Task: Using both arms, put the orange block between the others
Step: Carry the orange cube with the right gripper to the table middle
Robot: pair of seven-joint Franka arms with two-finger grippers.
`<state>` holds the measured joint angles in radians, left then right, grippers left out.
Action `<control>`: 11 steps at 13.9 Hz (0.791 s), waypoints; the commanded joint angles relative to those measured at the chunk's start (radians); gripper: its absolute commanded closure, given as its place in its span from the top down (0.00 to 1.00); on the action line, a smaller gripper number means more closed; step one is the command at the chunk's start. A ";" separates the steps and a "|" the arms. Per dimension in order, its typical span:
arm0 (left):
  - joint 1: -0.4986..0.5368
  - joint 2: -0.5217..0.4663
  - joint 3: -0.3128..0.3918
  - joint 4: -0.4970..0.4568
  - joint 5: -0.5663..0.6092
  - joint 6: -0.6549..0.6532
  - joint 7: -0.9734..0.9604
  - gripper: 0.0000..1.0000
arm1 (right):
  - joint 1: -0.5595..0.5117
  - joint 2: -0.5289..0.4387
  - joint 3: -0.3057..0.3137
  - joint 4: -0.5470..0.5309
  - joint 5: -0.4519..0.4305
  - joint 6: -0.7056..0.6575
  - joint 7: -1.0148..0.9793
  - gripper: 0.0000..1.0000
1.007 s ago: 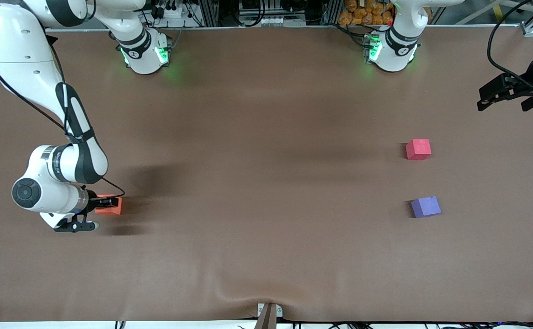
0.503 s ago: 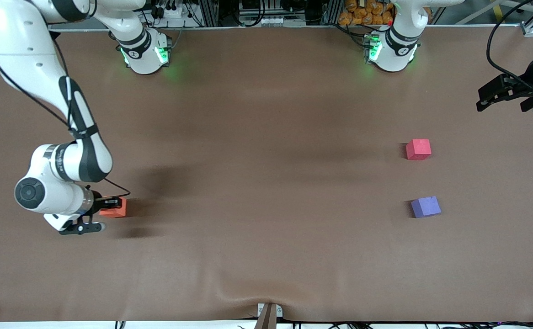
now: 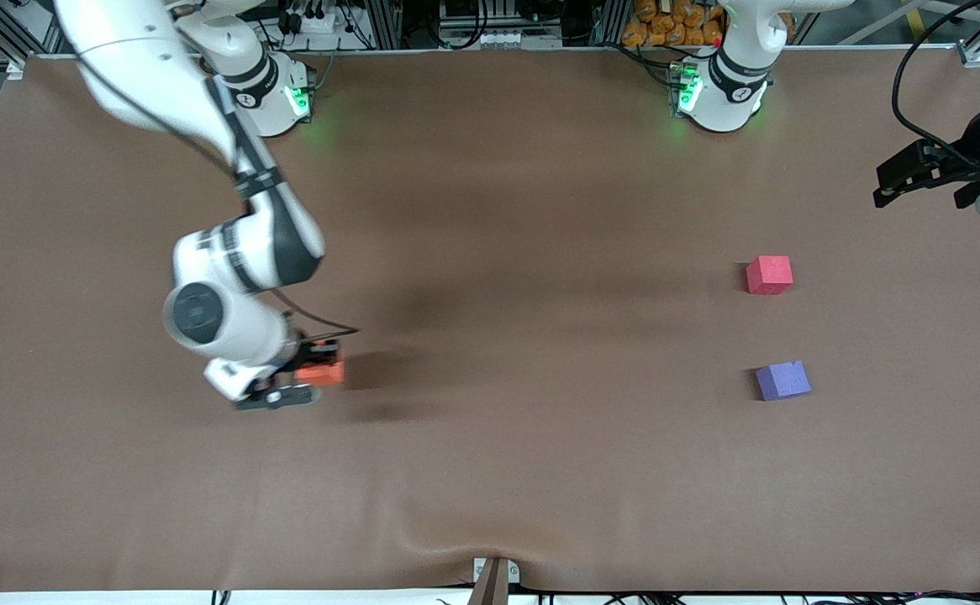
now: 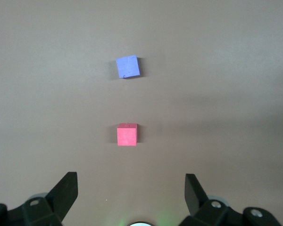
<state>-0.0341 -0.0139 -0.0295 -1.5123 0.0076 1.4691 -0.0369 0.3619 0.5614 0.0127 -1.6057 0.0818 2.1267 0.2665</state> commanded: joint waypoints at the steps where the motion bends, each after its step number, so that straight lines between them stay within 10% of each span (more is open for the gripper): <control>1: 0.008 0.002 0.000 0.007 -0.012 0.007 0.012 1.00 | 0.090 0.021 -0.007 0.055 0.019 -0.013 0.147 0.00; 11: 0.006 0.000 -0.003 0.006 -0.008 0.007 0.014 1.00 | 0.356 0.204 -0.007 0.173 0.125 0.159 0.392 0.00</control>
<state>-0.0334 -0.0138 -0.0292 -1.5123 0.0076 1.4693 -0.0368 0.6804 0.7077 0.0194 -1.4950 0.1917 2.2597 0.6591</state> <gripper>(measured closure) 0.000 0.493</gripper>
